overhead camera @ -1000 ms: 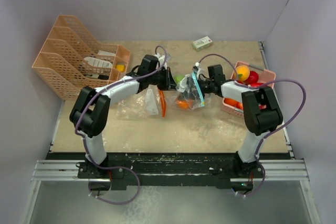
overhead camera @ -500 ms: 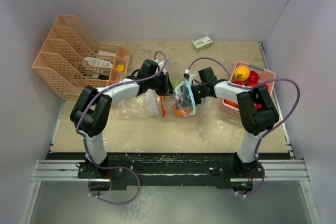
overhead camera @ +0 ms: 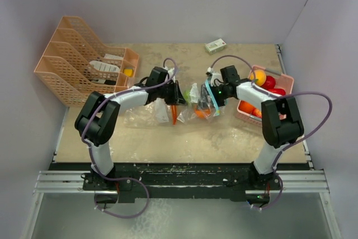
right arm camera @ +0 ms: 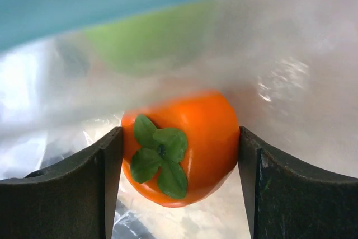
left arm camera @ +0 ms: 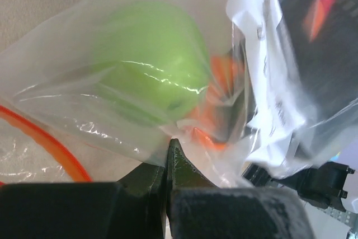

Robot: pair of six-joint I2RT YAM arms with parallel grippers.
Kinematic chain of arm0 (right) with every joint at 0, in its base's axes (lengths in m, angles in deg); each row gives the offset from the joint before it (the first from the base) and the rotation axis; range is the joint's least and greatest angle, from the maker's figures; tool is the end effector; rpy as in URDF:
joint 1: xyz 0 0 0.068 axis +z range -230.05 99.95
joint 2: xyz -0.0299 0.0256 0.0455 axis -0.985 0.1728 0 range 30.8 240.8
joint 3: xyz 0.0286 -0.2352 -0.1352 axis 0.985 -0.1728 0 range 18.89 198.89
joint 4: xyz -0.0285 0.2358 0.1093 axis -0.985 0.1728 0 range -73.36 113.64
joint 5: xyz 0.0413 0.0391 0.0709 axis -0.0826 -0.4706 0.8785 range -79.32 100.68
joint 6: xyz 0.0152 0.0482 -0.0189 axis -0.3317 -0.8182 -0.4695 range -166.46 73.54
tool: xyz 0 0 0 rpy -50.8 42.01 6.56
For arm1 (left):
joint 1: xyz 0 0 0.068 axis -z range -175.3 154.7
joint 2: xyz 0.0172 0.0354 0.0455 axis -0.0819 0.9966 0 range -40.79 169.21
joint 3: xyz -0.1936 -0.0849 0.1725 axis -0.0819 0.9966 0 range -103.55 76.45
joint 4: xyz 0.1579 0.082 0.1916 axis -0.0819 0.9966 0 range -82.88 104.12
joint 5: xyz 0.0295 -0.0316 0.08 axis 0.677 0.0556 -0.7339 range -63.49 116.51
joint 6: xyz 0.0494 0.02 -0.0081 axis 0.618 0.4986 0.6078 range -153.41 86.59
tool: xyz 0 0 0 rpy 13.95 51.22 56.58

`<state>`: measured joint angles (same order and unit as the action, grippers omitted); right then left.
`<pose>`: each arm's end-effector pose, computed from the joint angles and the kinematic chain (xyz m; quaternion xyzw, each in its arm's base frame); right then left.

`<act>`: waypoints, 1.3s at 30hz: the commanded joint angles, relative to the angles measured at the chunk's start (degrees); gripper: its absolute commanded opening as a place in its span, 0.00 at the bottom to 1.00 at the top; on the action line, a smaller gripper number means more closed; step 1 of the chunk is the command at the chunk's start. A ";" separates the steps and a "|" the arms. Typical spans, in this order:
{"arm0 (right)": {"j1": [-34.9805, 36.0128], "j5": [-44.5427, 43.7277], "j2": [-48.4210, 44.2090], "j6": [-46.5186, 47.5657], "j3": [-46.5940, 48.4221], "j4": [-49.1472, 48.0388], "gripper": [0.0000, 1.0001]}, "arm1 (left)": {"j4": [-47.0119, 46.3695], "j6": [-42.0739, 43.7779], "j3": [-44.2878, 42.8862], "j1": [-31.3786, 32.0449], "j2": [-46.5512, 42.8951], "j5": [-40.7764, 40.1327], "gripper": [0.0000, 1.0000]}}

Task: Open the zip-top bag and remove the fake food
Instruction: Pick up the fake fruit from the zipper food storage bag, then place the fake fruit in the bin.

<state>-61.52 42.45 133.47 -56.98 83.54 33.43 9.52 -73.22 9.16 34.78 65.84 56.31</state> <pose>0.3429 0.1346 0.1822 -0.1466 0.9088 0.3254 0.2160 0.3385 -0.2165 0.1878 0.0300 0.8877 -0.4186 0.1895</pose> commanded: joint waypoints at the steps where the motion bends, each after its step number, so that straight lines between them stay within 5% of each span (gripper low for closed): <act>1: -6.91 -0.30 -6.96 -1.76 2.36 3.09 0.19 | -2.36 0.13 1.94 -0.57 -2.01 -0.02 0.00; 17: -25.93 -6.33 -16.11 -7.22 10.11 10.71 0.16 | -3.19 -0.45 3.25 -1.04 -2.09 0.85 0.00; 25: -29.90 -19.27 -18.33 -9.52 6.55 12.29 0.21 | -3.50 -0.66 2.79 -1.74 -2.22 1.15 0.00; 30: -30.21 -27.95 -20.22 -10.02 3.92 12.60 0.40 | -4.49 -1.05 3.21 -1.78 -1.86 1.75 0.00; 32: -30.21 -28.86 -21.07 -9.57 3.61 12.40 0.66 | -4.68 -1.06 3.58 -1.78 -2.00 1.90 0.00; 33: -30.20 -28.90 -21.49 -9.31 3.57 12.18 0.71 | -4.65 -0.95 3.71 -1.78 -2.03 1.86 0.00; 39: -29.89 -23.58 -22.84 -7.61 2.34 10.13 0.72 | -4.80 -0.88 4.18 -1.87 -2.16 2.01 0.00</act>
<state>-91.36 16.57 112.80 -65.44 86.86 45.32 7.33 -73.44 12.61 33.32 65.82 57.40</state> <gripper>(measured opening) 0.742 0.004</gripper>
